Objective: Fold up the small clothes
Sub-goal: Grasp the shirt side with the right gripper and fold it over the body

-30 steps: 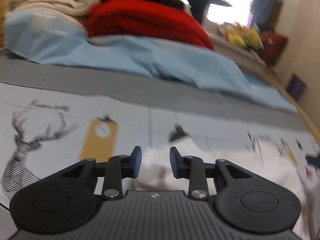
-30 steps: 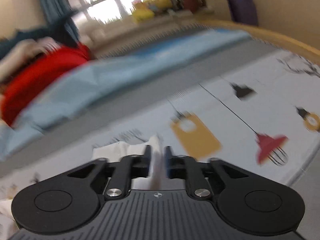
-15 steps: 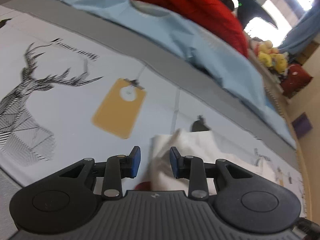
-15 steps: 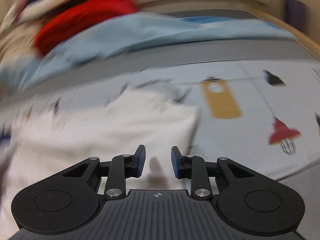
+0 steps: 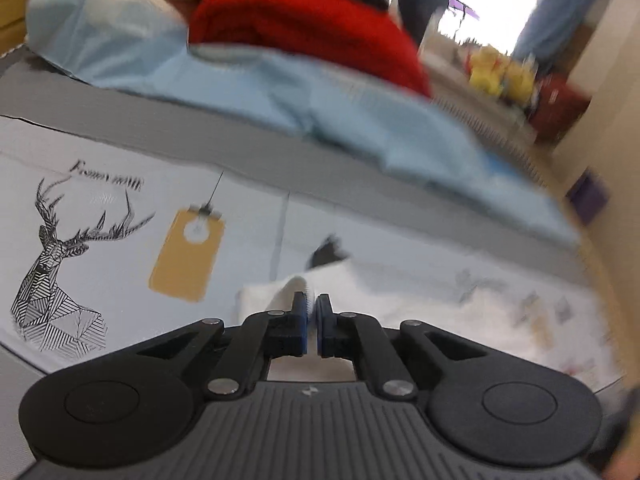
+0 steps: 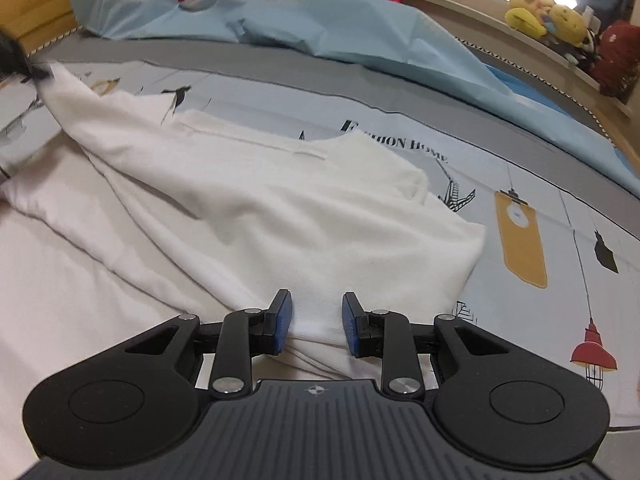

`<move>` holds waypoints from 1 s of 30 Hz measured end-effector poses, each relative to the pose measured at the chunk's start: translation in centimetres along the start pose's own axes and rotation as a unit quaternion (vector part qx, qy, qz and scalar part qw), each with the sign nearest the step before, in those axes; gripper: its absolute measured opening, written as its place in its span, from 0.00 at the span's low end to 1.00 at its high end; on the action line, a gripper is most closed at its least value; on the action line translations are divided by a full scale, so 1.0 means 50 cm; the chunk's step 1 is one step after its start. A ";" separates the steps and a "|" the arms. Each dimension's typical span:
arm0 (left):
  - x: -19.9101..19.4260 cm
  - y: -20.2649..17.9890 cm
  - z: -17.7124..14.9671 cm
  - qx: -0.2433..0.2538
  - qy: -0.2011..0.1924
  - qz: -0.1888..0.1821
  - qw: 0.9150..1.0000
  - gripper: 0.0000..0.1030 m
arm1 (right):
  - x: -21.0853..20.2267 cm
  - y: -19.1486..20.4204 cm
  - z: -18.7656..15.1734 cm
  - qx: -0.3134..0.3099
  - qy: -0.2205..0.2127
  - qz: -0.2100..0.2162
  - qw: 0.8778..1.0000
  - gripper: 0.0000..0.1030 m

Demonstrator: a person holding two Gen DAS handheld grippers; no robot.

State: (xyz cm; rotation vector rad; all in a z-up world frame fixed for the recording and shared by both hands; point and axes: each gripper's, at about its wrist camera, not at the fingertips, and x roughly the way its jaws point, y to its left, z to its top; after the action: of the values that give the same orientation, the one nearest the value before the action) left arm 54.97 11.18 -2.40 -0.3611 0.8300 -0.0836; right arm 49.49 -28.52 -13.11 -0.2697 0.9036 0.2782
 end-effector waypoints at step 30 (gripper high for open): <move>0.082 0.046 -0.087 0.009 0.139 0.055 0.989 0.13 | -0.036 -0.080 -0.008 0.070 0.032 0.025 0.997 0.02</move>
State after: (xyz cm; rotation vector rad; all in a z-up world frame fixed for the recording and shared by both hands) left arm 54.41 11.26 -8.79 -0.2897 1.1222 -0.0383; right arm 49.50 -32.59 -11.45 -0.1278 0.9895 0.2522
